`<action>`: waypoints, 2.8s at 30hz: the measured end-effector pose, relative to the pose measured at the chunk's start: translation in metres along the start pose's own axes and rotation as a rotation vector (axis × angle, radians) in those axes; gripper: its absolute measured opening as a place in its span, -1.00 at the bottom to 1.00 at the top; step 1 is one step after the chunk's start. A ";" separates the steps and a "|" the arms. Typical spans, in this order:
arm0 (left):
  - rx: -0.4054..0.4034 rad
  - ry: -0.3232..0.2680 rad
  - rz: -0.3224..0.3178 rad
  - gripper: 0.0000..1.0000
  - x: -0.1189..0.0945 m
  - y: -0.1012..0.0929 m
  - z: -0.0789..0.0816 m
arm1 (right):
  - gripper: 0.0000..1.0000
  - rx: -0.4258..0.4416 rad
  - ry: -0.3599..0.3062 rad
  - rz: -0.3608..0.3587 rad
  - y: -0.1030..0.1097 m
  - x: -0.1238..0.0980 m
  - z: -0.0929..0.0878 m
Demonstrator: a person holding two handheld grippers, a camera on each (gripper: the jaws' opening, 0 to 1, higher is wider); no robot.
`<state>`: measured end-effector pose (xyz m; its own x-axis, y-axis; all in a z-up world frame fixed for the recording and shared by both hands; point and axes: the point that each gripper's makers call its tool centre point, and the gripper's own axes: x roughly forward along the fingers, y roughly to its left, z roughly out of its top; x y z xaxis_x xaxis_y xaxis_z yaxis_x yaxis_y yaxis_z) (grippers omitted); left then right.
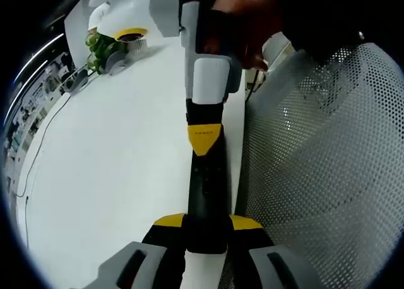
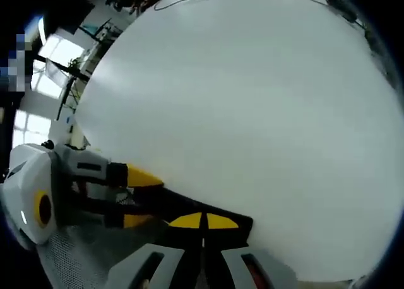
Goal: Press the specified remote control buttons in sequence, fully releasing each button before pressing the next.
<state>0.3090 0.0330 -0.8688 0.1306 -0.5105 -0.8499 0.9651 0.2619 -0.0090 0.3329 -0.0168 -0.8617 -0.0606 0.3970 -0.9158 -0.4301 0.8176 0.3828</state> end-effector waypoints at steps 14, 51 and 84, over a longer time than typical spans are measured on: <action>-0.002 -0.006 0.004 -0.50 0.000 0.000 0.000 | -1.00 0.115 -0.004 0.055 0.001 -0.003 0.003; -0.001 -0.006 0.005 -0.50 0.001 -0.001 -0.001 | -1.00 0.087 -0.014 0.030 0.002 0.001 0.003; 0.008 -0.002 -0.001 -0.50 0.001 -0.001 0.000 | -1.00 0.128 0.087 0.083 0.007 0.001 -0.012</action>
<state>0.3082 0.0318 -0.8696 0.1299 -0.5122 -0.8490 0.9670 0.2548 -0.0057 0.3189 -0.0155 -0.8617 -0.1718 0.4324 -0.8852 -0.3028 0.8318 0.4651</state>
